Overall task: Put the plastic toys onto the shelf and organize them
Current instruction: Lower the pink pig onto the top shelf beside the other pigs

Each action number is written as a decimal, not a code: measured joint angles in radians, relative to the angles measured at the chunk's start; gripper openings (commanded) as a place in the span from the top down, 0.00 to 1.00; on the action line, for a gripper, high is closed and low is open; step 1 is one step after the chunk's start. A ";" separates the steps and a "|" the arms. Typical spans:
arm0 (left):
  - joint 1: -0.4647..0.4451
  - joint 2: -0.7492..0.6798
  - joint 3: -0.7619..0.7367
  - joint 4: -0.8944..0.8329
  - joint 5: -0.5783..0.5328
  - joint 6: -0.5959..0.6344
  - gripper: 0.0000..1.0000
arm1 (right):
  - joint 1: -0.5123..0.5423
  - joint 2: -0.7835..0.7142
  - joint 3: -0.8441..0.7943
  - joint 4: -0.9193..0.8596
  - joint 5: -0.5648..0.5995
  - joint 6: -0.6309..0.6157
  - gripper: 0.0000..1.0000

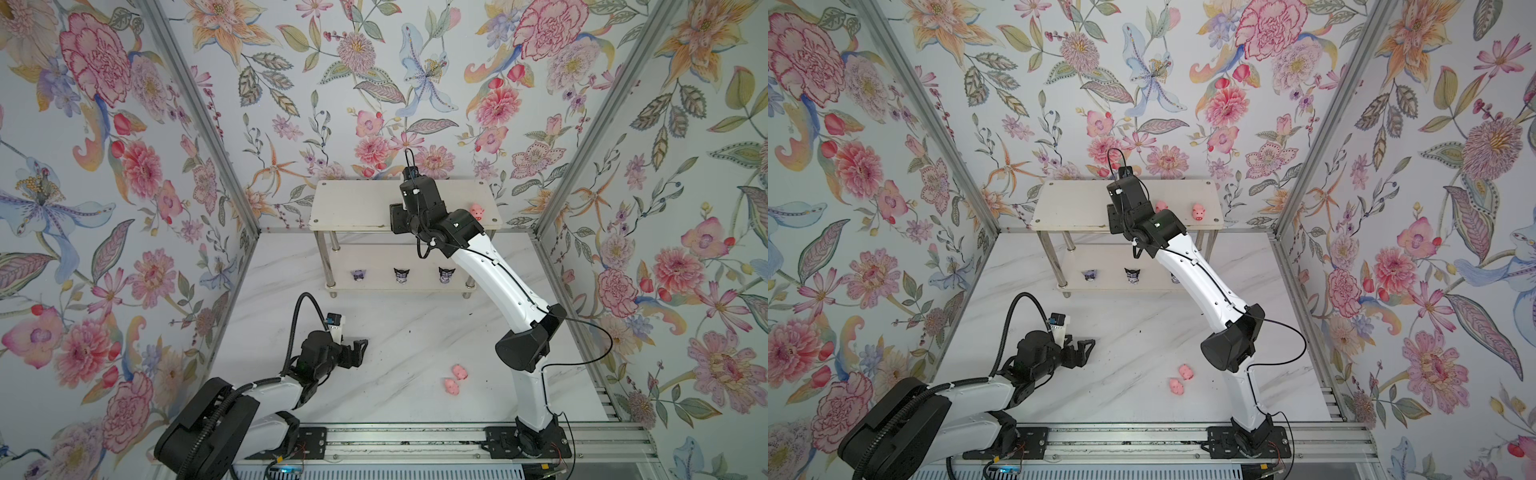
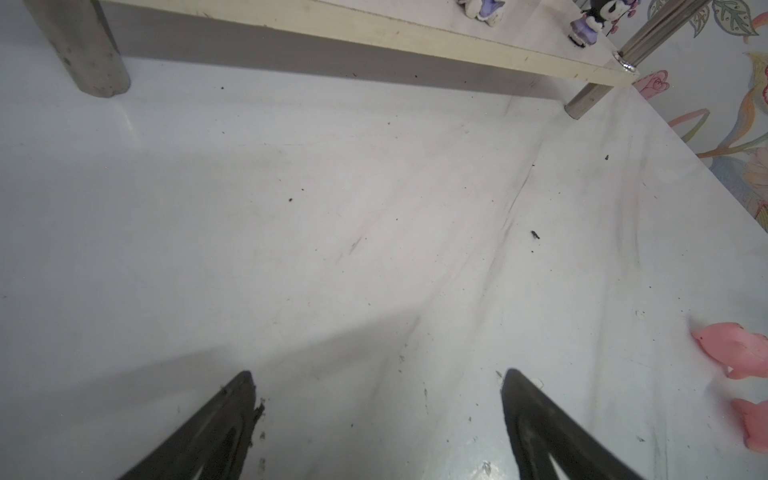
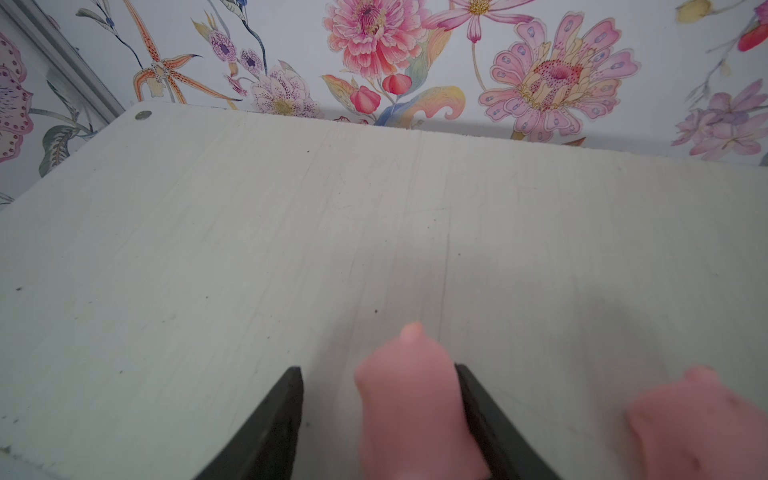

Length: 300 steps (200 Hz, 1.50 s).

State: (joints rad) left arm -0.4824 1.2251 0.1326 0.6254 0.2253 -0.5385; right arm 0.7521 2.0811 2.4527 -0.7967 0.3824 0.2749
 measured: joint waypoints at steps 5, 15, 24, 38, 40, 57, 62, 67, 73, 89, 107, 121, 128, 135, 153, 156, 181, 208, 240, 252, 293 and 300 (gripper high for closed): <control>0.000 0.000 0.000 0.000 0.000 0.000 0.07 | 0.002 0.000 0.000 0.000 0.000 0.002 0.38; 0.001 0.000 0.000 0.000 0.000 0.000 0.07 | 0.007 0.000 0.000 0.000 0.000 0.003 0.36; 0.002 0.000 0.000 0.000 0.000 0.000 0.07 | 0.010 0.000 0.001 0.000 0.000 0.005 0.36; 0.005 0.000 0.000 0.000 0.000 0.000 0.07 | 0.014 0.000 0.001 0.000 0.000 0.007 0.36; 0.005 0.000 0.000 0.000 0.000 0.000 0.07 | 0.014 0.000 0.001 0.000 0.000 0.007 0.36; 0.006 0.000 0.000 0.000 0.000 0.000 0.07 | 0.017 0.000 0.007 -0.006 0.000 0.011 0.35; 0.006 0.000 0.000 0.000 0.000 0.000 0.07 | 0.018 0.000 0.009 -0.008 0.000 0.011 0.35; 0.006 0.000 0.000 0.000 0.000 0.000 0.07 | 0.019 0.000 0.012 -0.011 0.000 0.011 0.34; 0.006 0.000 0.000 0.000 0.000 0.000 0.07 | 0.019 0.000 0.016 -0.014 0.000 0.011 0.34; 0.006 0.000 0.000 0.000 0.001 0.000 0.07 | 0.021 0.000 0.022 -0.015 0.002 0.014 0.33; 0.006 0.000 0.000 0.001 0.003 0.000 0.07 | 0.025 0.000 0.027 -0.016 0.005 0.014 0.31; 0.006 0.000 0.000 0.000 0.003 0.000 0.07 | 0.026 0.000 0.034 -0.019 0.013 0.013 0.30; 0.006 0.000 0.000 0.001 0.003 0.000 0.07 | 0.027 0.000 0.035 -0.019 0.017 0.013 0.29; 0.006 0.000 0.000 0.000 0.003 0.000 0.07 | 0.027 0.000 0.040 -0.023 0.020 0.013 0.29; 0.006 0.000 0.000 0.001 0.003 0.000 0.07 | 0.027 0.000 0.049 -0.023 0.025 0.012 0.29; 0.006 0.000 0.000 0.001 0.003 0.000 0.07 | 0.027 0.000 0.050 -0.023 0.026 0.012 0.29; 0.007 0.000 0.000 0.001 0.004 0.000 0.07 | 0.027 0.000 0.063 -0.023 0.030 0.009 0.29; 0.010 0.000 0.000 0.001 0.005 0.000 0.07 | 0.027 0.000 0.066 -0.023 0.040 0.002 0.33; 0.018 0.000 0.000 0.002 0.004 0.000 0.07 | 0.027 0.001 0.066 -0.023 0.045 -0.008 0.44; 0.019 0.000 0.000 0.001 0.005 0.000 0.07 | 0.027 0.002 0.066 -0.023 0.045 -0.010 0.48; 0.020 0.000 0.000 0.002 0.005 0.000 0.06 | 0.027 0.023 0.066 -0.023 0.044 -0.013 0.47; 0.020 0.000 0.000 0.002 0.007 0.000 0.06 | 0.027 0.026 0.066 -0.023 0.044 -0.013 0.46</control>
State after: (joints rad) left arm -0.4625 1.2251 0.1329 0.6277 0.2321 -0.5385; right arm 0.7795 2.1067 2.5191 -0.8196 0.4267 0.2619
